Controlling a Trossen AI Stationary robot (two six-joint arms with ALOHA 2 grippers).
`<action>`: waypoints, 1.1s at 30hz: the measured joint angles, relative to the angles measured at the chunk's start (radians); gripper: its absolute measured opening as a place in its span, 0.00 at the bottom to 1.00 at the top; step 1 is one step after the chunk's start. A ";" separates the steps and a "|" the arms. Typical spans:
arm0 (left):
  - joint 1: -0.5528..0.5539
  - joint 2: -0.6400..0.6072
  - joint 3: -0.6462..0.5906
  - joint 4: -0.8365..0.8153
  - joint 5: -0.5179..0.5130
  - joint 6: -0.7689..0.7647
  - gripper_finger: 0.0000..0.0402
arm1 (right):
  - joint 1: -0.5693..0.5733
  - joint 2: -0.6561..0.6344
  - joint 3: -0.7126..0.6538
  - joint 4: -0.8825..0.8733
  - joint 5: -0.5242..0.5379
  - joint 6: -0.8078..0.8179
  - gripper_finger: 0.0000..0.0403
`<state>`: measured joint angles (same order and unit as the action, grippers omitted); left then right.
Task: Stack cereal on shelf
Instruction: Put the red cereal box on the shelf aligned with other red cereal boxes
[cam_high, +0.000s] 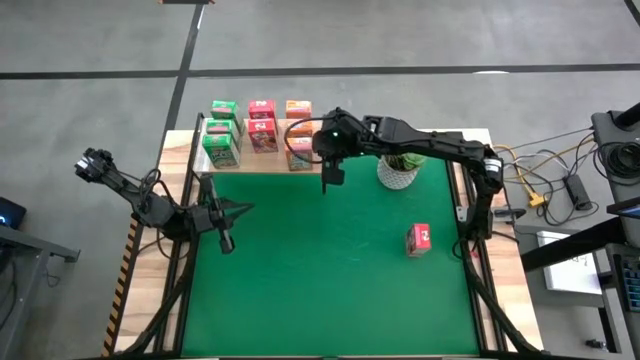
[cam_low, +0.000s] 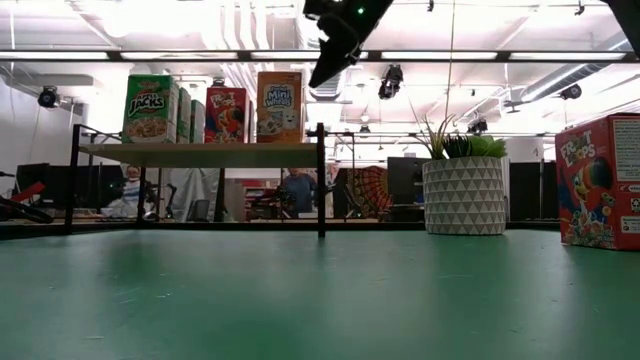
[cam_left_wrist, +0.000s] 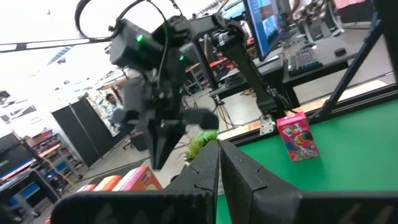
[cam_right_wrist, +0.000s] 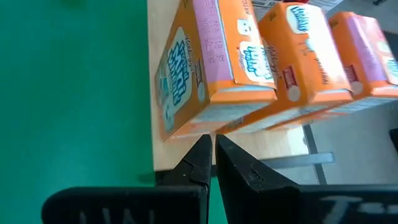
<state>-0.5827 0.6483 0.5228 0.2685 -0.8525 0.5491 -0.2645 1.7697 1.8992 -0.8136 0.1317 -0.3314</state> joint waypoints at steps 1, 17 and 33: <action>0.000 0.000 0.000 0.000 -0.006 0.000 0.00 | 0.004 -0.010 0.000 -0.010 0.000 0.007 0.03; 0.000 0.000 0.000 0.000 -0.031 -0.005 0.00 | 0.259 -0.108 -0.023 -0.335 -0.005 0.449 0.03; 0.000 0.000 -0.001 0.000 -0.030 -0.045 0.00 | 0.511 -0.249 -0.413 -0.695 -0.110 1.350 0.03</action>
<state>-0.5827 0.6483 0.5217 0.2687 -0.8822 0.5041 0.2462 1.5211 1.4866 -1.5085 0.0213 1.0188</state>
